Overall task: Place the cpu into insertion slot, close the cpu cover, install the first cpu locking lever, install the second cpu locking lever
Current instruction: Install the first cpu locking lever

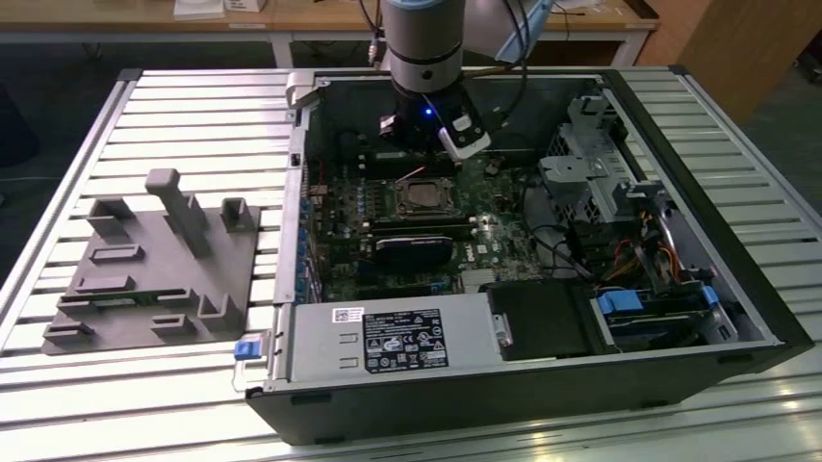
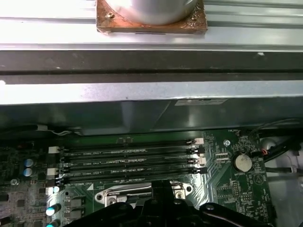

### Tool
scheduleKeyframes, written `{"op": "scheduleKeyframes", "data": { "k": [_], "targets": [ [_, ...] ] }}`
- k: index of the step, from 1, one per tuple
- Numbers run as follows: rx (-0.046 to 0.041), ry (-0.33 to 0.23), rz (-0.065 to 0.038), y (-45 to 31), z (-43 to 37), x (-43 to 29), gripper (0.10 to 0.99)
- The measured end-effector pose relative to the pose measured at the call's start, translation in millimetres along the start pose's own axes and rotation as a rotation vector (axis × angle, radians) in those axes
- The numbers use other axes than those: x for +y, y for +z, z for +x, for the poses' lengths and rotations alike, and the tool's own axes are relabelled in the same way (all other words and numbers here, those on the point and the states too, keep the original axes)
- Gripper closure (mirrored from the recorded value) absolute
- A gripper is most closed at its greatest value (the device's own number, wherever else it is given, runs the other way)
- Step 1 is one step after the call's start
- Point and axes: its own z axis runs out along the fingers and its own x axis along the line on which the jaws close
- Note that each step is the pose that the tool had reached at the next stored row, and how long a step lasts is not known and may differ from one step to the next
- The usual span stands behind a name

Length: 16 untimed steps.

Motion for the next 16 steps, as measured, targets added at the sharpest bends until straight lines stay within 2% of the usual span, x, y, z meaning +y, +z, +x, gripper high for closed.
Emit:
{"op": "scheduleKeyframes", "data": {
  "k": [16],
  "targets": [
    [-0.0010, -0.002, 0.014, 6.0, 2.4, 0.7, 0.980]
  ]
}}
